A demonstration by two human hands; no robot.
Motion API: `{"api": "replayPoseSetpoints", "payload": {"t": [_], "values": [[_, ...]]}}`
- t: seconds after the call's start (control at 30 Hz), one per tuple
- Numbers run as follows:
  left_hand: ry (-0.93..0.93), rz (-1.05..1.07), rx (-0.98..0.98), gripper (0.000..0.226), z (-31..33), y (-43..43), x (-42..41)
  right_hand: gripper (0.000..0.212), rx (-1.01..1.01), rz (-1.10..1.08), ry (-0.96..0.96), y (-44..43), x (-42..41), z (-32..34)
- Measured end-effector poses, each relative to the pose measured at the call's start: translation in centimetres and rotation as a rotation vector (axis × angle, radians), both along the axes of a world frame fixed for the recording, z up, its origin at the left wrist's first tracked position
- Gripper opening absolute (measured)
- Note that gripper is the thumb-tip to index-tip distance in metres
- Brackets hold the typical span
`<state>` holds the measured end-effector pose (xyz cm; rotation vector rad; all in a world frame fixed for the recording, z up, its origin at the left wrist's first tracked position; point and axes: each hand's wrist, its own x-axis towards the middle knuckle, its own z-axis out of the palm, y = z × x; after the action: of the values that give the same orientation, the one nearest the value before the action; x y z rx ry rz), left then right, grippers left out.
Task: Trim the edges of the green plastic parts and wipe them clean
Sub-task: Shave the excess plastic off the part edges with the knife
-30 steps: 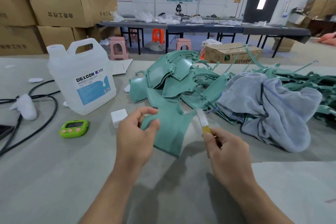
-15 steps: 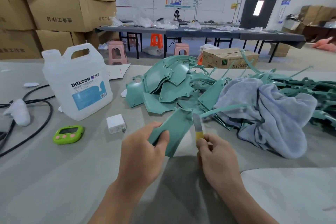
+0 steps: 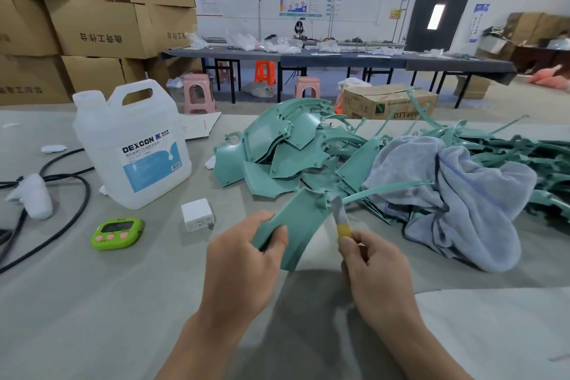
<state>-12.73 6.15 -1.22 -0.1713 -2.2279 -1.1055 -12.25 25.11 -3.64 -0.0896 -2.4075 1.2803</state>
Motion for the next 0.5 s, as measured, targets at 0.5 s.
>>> {"api": "replayPoseSetpoints", "payload": {"t": [0.5], "values": [[0.027, -0.017, -0.019, 0.007, -0.1, 0.1, 0.1, 0.031, 0.242, -0.19, 0.083, 2.4, -1.2, -0.2]]}}
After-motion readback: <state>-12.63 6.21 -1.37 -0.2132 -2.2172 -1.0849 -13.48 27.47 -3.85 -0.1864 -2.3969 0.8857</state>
